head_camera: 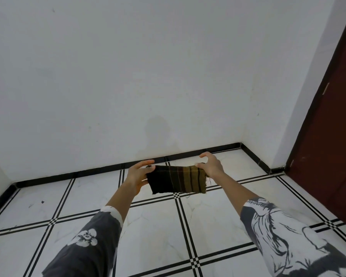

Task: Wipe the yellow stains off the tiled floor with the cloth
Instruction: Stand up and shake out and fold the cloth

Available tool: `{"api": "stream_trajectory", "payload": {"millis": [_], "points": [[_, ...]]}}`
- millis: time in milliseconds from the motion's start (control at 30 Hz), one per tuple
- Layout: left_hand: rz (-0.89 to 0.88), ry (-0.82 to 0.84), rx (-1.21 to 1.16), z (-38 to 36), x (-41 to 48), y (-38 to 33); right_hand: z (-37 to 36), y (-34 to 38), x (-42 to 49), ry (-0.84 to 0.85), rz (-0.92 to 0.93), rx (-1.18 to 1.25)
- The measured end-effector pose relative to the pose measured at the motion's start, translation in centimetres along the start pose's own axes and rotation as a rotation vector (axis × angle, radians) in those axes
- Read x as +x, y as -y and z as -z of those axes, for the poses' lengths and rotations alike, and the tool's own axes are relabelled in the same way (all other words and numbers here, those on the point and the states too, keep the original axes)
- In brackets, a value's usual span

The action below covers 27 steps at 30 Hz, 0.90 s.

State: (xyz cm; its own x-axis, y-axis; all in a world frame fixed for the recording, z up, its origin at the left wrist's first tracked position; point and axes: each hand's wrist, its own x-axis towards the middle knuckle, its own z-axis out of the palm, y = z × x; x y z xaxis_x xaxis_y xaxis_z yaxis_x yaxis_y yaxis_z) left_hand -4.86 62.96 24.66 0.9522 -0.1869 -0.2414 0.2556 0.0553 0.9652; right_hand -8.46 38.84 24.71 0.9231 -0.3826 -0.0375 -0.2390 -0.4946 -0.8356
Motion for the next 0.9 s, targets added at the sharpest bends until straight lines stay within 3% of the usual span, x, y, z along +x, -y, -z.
{"api": "stream_trajectory", "payload": {"millis": [100,167,233,333,533,633,667,700,833,900], "points": [[-0.017,0.028,0.019,0.6,0.1,-0.5,0.6,0.7,-0.2,0.173,0.015,0.322],[-0.033,0.056,0.05,1.1,0.1,-0.9,0.9,1.0,-0.6,0.334,0.054,0.292],[-0.046,0.082,0.077,1.4,0.2,-1.3,0.9,1.2,-0.9,0.385,0.109,0.175],[-0.101,0.072,0.236,1.6,0.2,-1.8,0.3,1.3,-0.8,0.376,0.181,0.032],[-0.169,0.064,0.638,2.6,0.6,-2.9,0.3,1.1,0.0,0.159,0.211,-0.077],[-0.201,0.089,1.035,3.2,0.8,-3.1,0.6,1.2,-0.2,0.214,0.153,0.162],[-0.208,0.104,1.061,3.4,0.8,-3.1,0.7,1.4,-0.4,0.262,0.119,0.282],[-0.209,0.125,0.997,3.5,0.8,-2.9,0.7,1.4,-0.5,0.302,0.089,0.38],[-0.142,0.187,0.361,3.3,0.0,-2.5,0.3,1.8,-1.0,0.299,-0.04,0.629],[-0.093,0.161,0.442,3.3,0.3,-2.2,-0.1,1.9,-1.0,0.295,0.008,0.598]]}}
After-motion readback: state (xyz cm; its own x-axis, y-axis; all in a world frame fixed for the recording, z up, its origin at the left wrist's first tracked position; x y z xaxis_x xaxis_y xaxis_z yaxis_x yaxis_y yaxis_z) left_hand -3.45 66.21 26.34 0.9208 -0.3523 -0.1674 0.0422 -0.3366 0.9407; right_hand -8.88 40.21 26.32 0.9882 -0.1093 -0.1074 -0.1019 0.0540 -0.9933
